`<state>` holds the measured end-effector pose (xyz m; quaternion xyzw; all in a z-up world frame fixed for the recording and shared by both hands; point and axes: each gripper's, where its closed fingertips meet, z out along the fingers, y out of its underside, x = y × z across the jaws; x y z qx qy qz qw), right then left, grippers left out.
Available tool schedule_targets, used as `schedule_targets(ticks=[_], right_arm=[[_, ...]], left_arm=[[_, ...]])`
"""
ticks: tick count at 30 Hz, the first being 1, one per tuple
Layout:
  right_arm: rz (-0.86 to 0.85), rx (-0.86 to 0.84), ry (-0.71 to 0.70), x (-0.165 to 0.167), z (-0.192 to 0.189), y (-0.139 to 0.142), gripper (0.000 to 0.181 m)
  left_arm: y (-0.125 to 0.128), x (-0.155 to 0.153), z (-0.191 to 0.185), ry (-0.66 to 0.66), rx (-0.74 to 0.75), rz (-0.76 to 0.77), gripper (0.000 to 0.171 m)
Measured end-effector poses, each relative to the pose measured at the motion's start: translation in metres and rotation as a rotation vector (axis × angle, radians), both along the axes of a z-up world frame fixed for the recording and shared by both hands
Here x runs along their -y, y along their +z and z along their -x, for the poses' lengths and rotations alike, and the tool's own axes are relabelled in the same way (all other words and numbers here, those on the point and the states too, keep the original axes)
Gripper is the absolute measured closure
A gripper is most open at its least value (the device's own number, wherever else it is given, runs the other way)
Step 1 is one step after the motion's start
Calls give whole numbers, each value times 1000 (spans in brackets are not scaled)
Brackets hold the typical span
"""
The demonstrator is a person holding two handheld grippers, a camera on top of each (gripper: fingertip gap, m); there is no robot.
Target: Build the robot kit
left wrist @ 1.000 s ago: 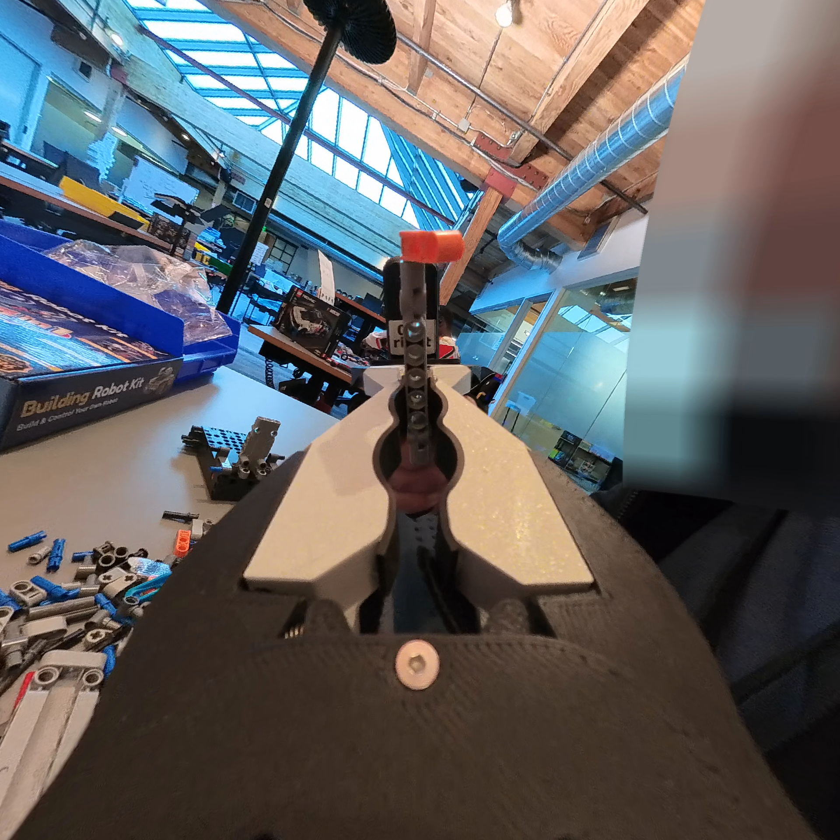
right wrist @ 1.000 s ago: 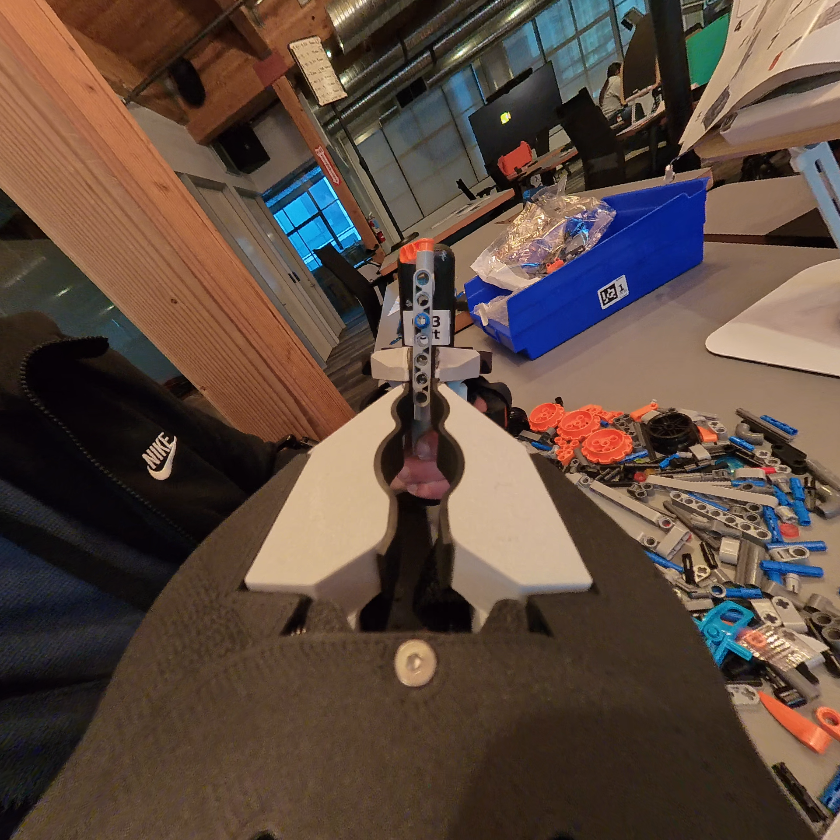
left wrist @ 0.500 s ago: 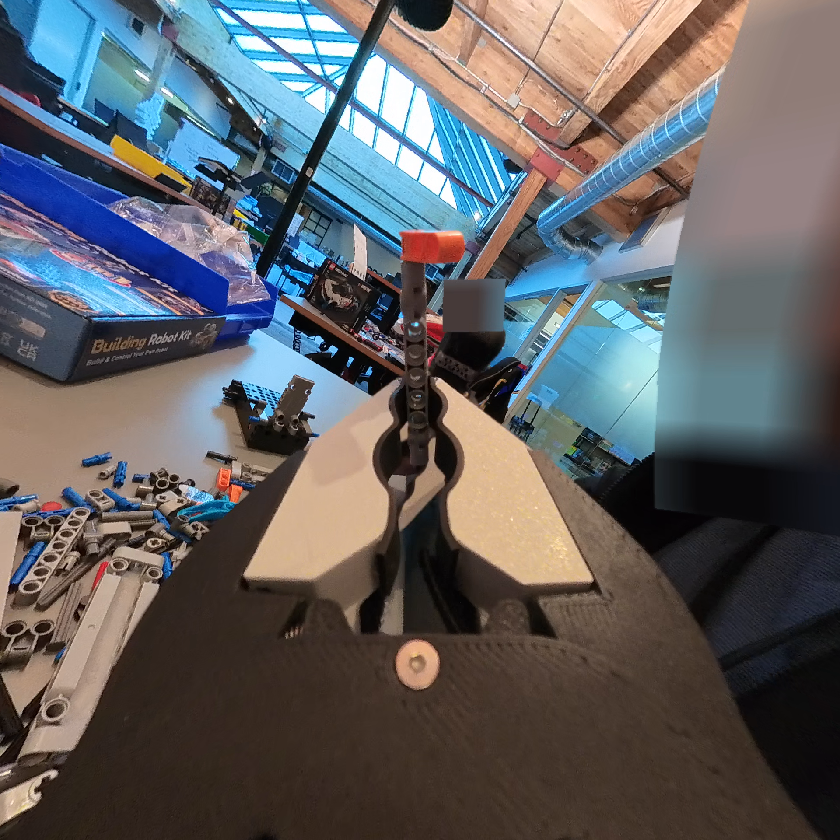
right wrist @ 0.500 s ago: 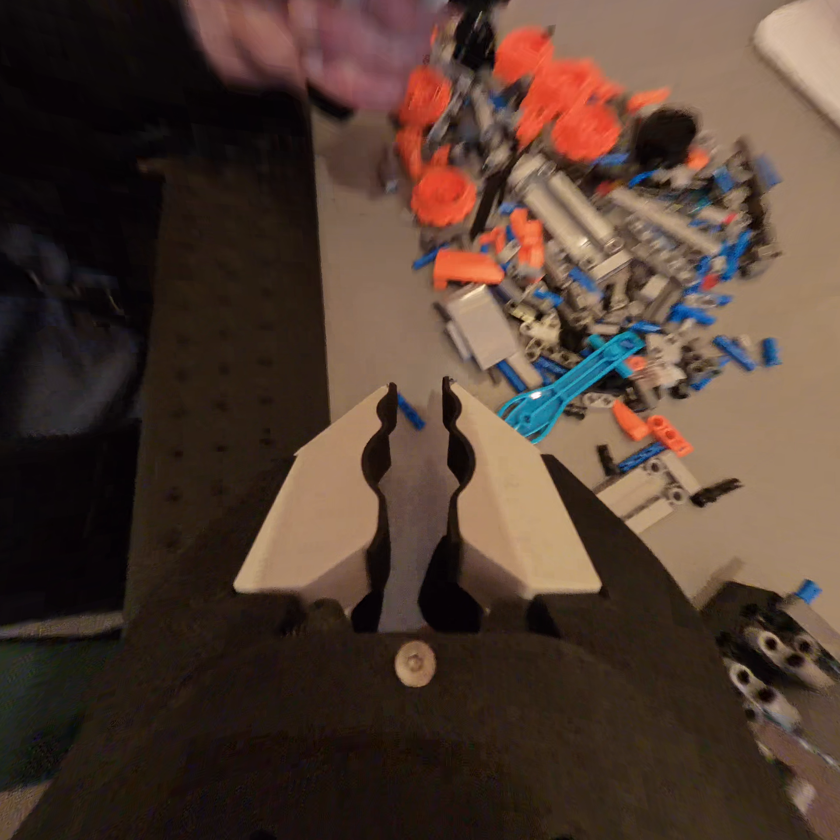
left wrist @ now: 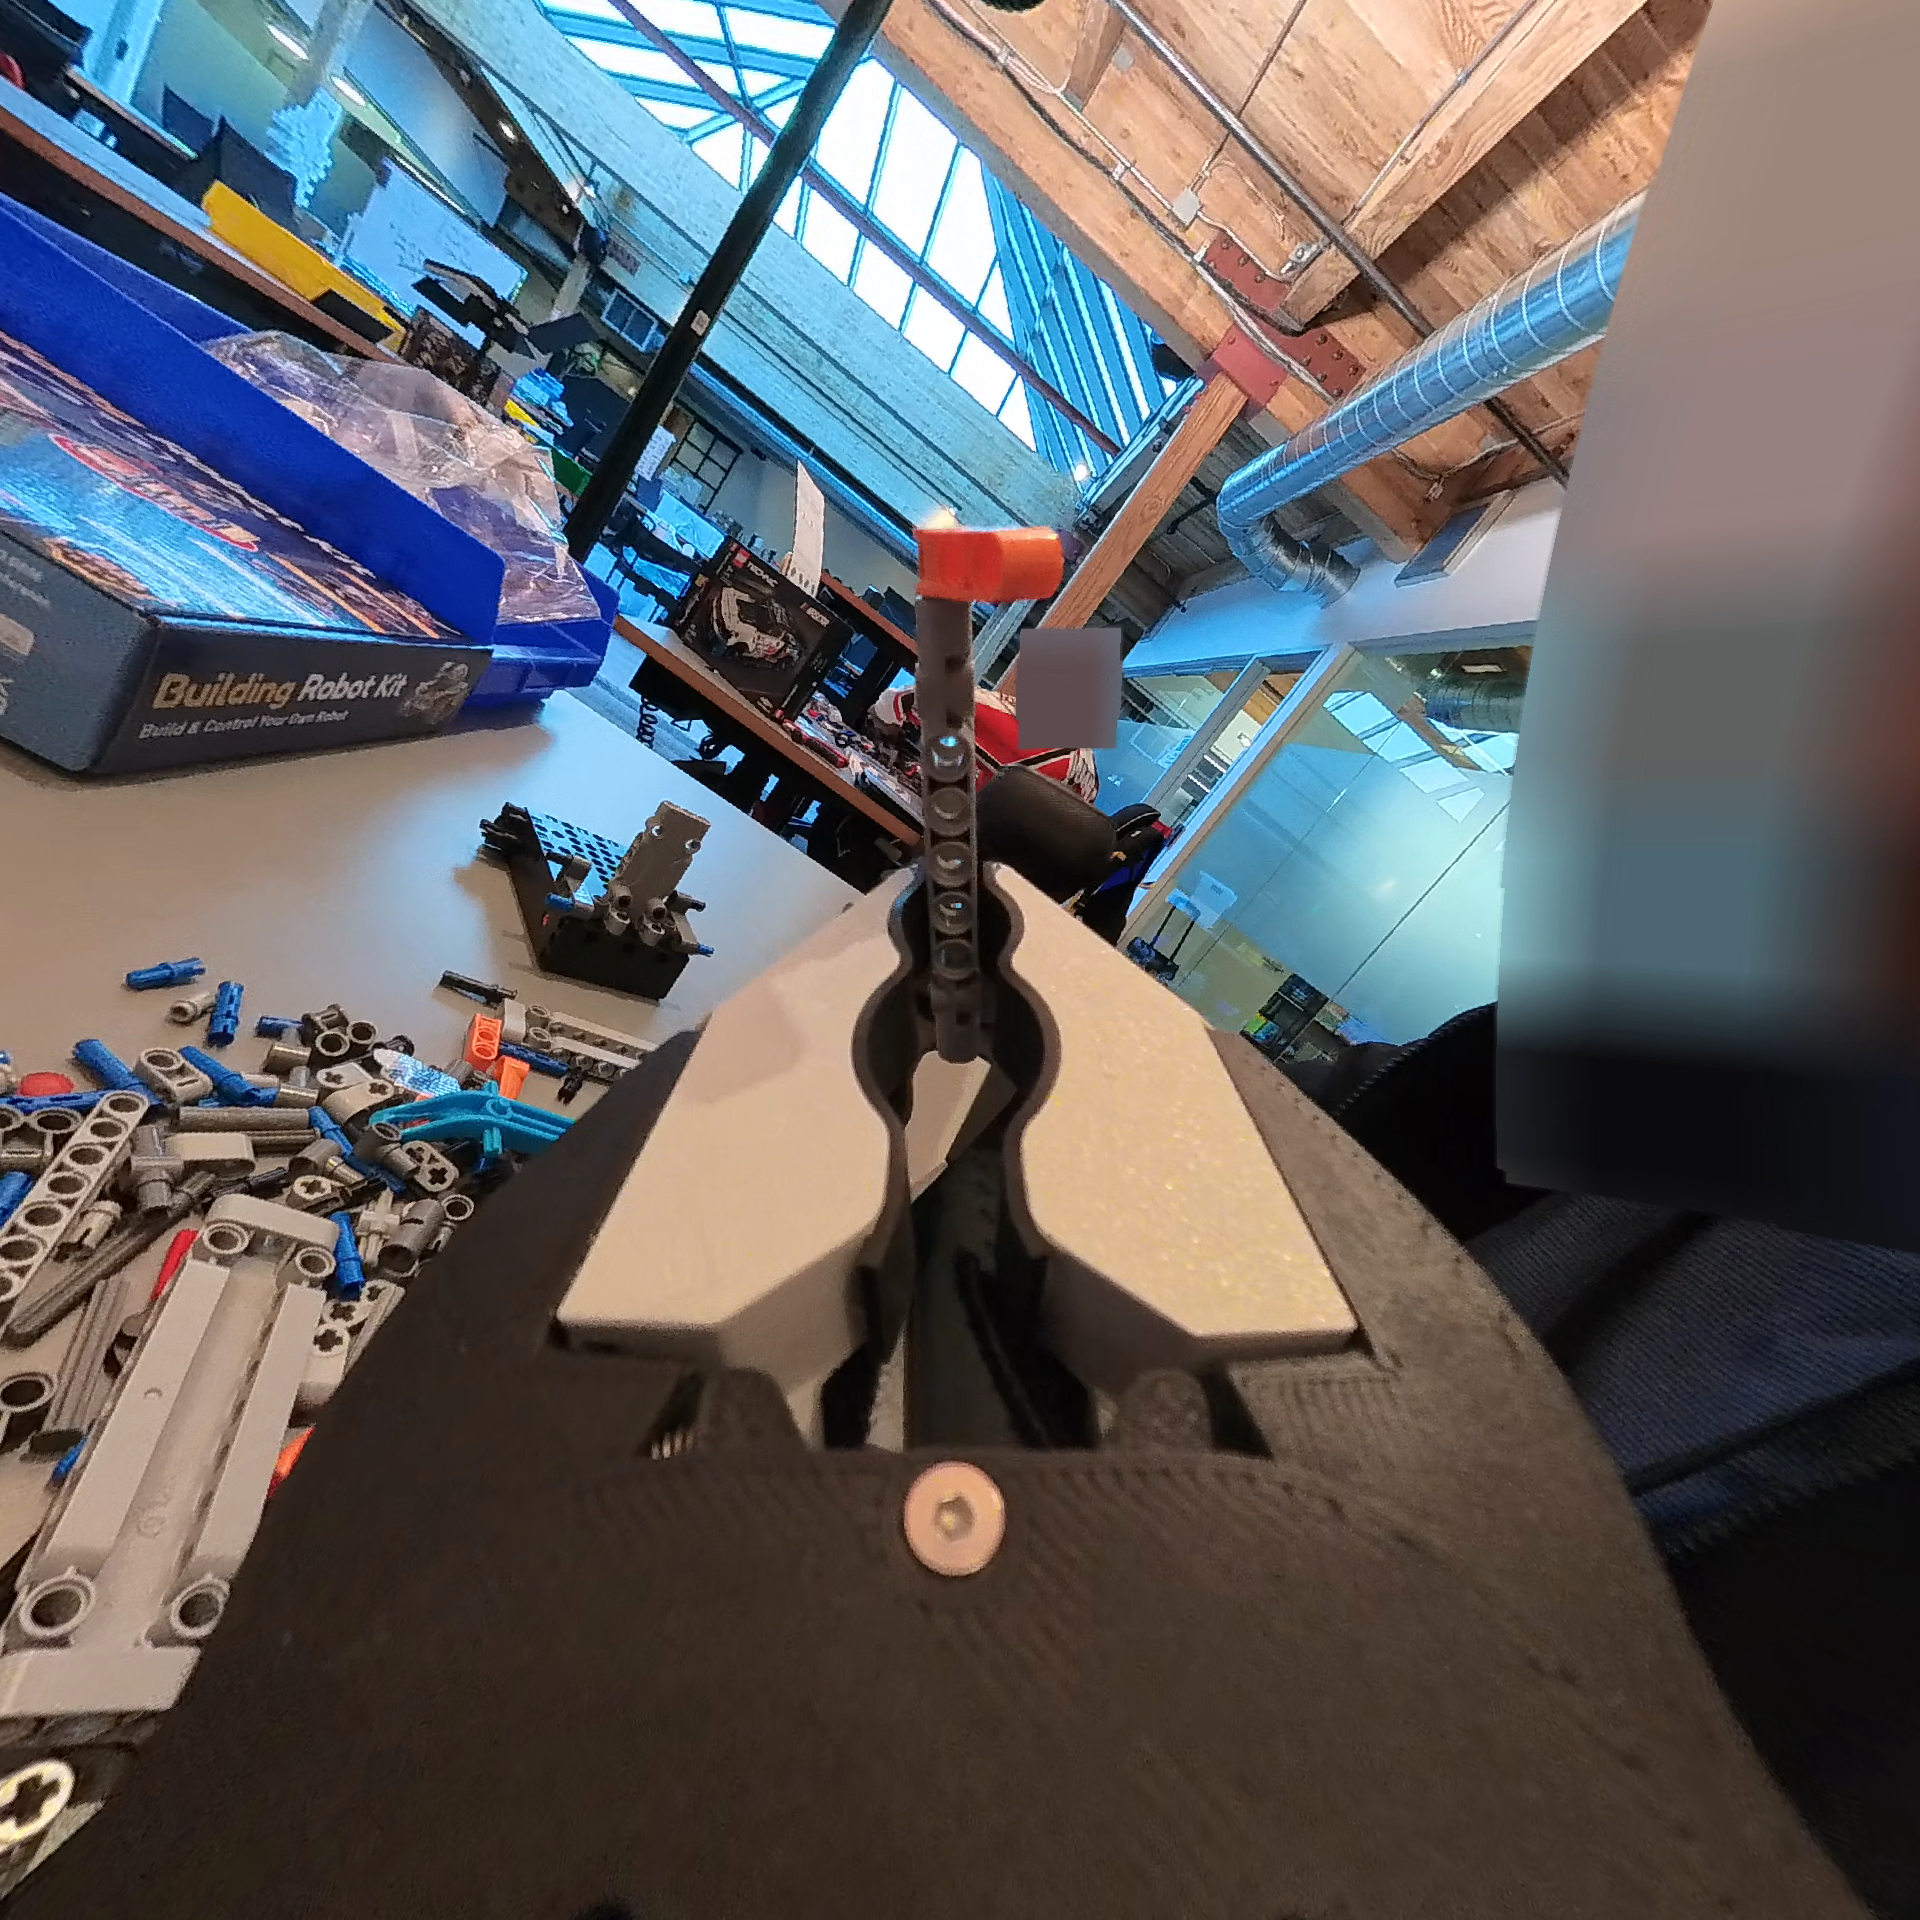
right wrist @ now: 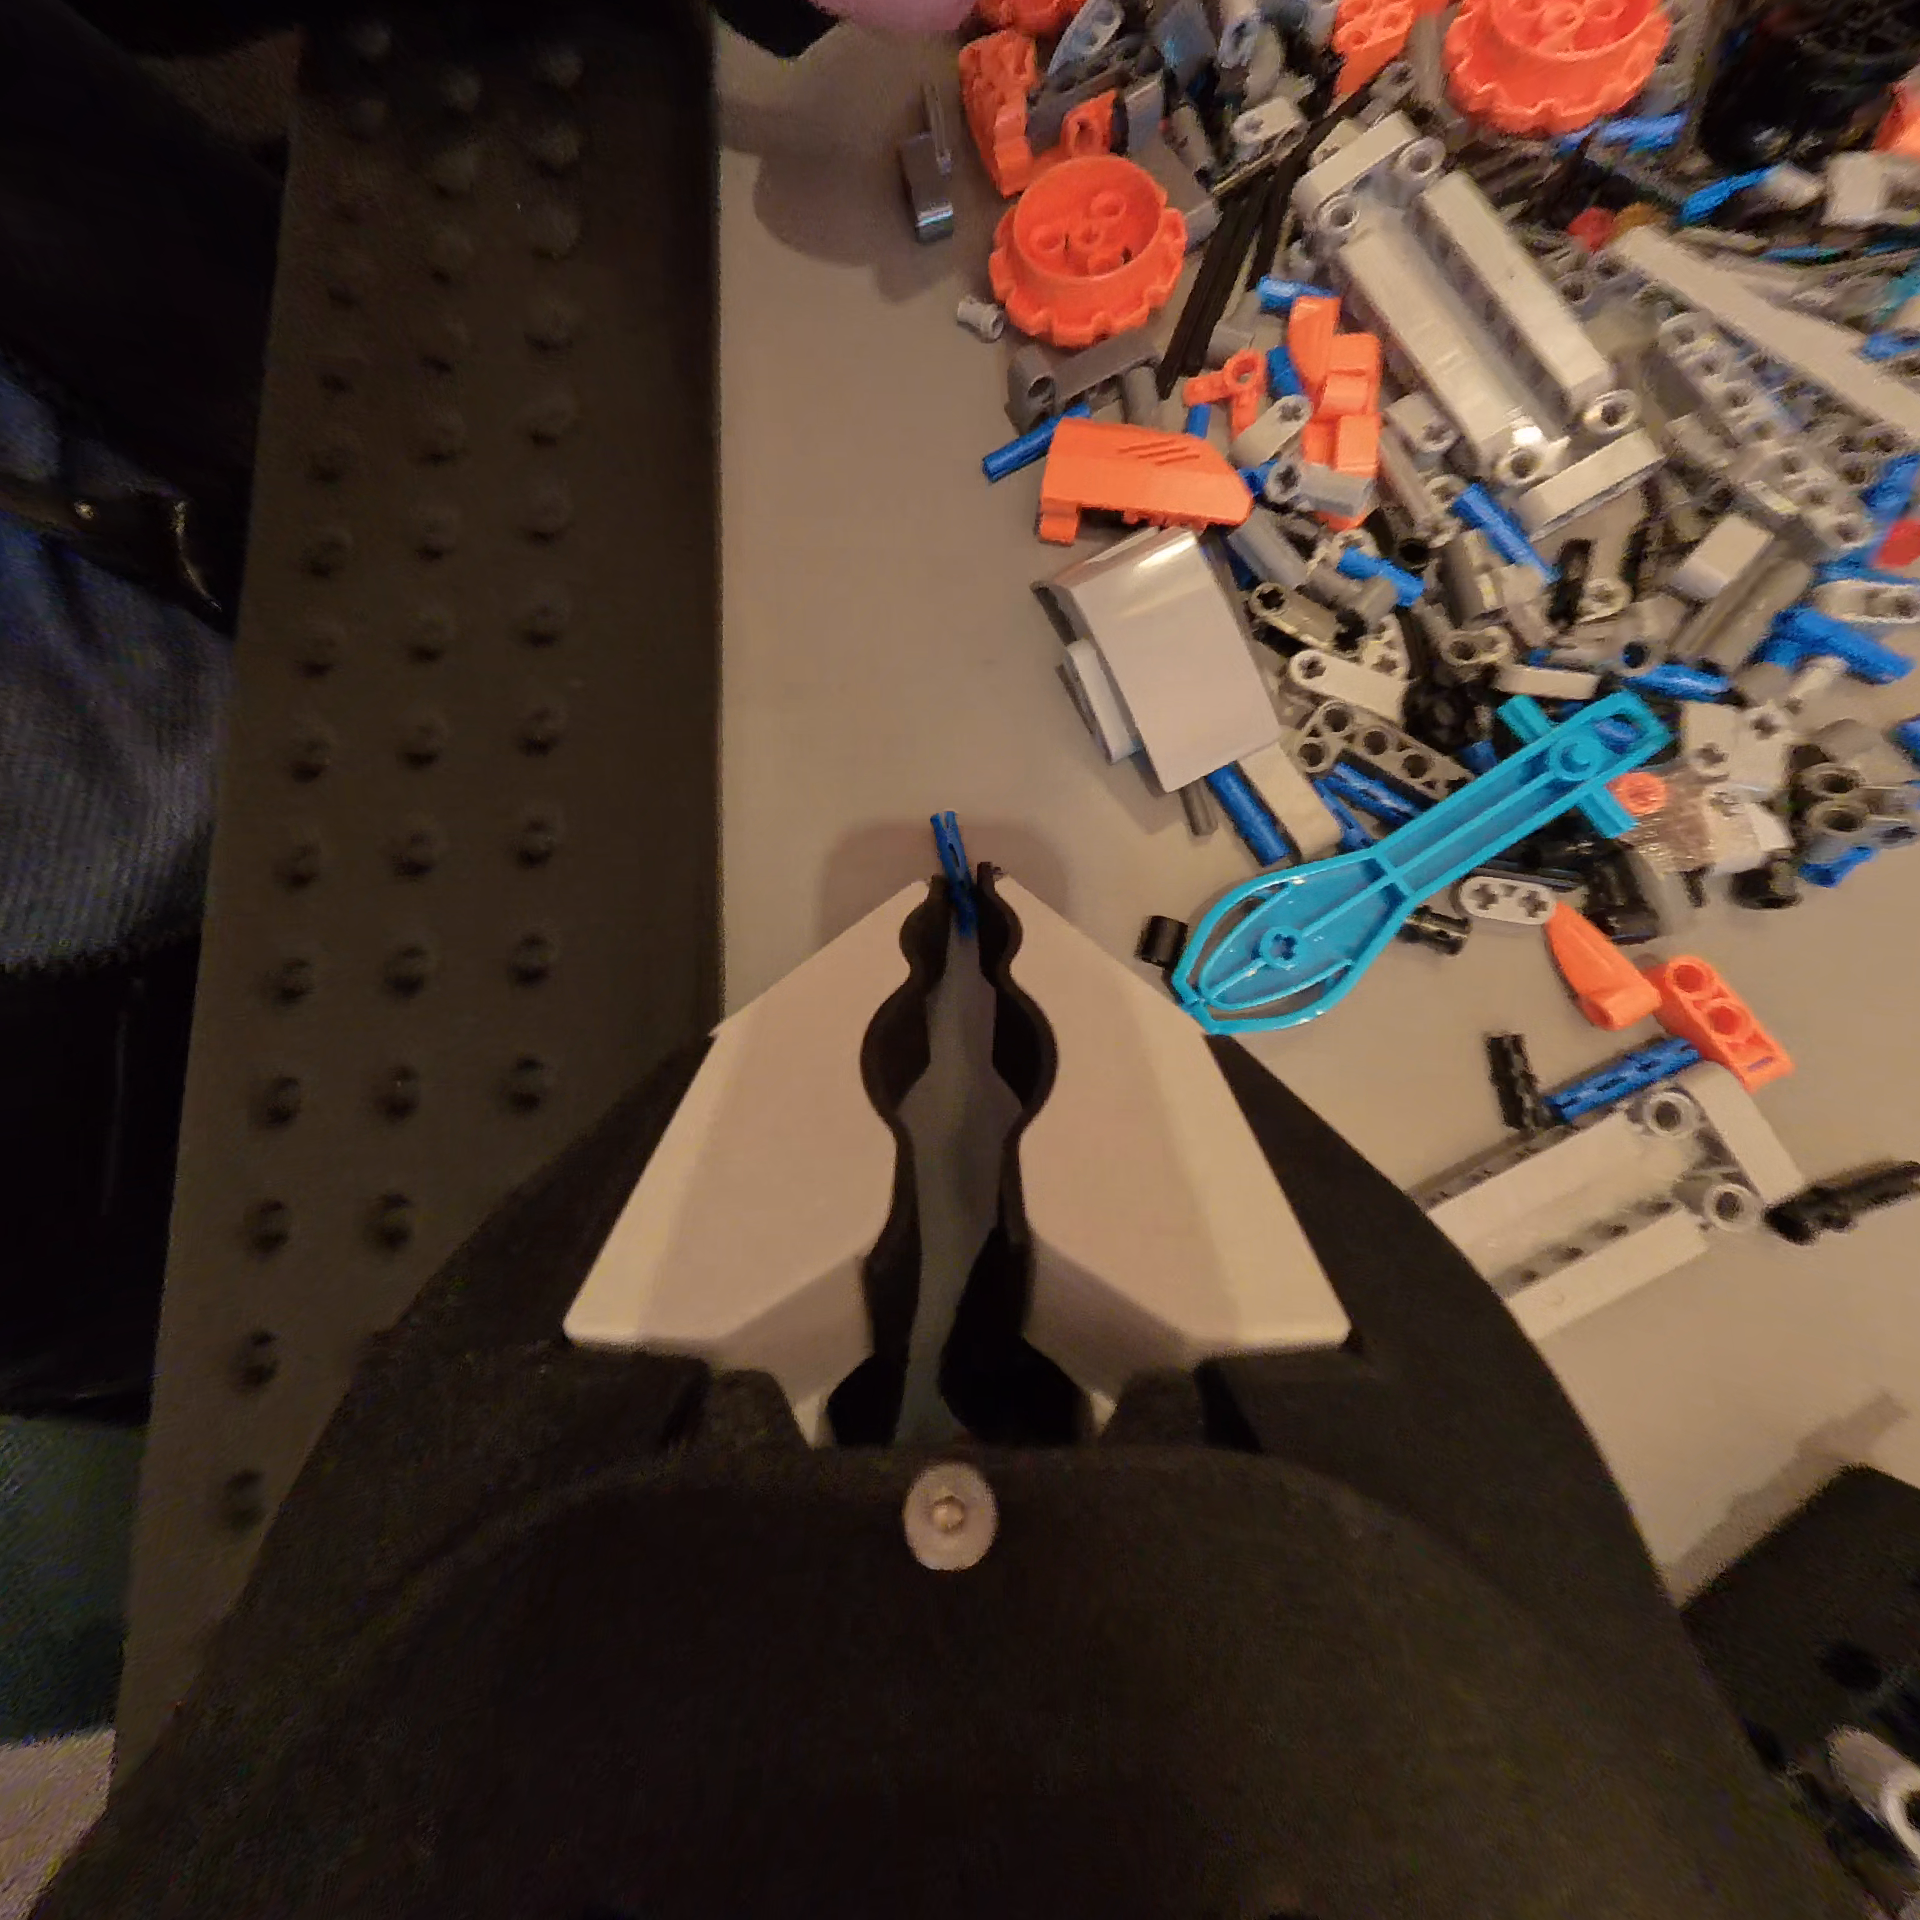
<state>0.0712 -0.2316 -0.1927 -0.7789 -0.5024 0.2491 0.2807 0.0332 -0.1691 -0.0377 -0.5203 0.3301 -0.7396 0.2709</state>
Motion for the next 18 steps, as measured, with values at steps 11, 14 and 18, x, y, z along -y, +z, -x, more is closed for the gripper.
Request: schedule_targets(ticks=[11, 14, 18], right_arm=[[-534, -51, -311, -58, 6, 134, 178], [-632, 7, -315, -67, 12, 141, 178], [-707, 0, -297, -68, 21, 147, 179]], left_arm=[[-6, 2, -7, 6, -17, 1, 166], [-6, 0, -6, 15, -13, 4, 167], [-6, -1, -7, 23, -15, 6, 166]])
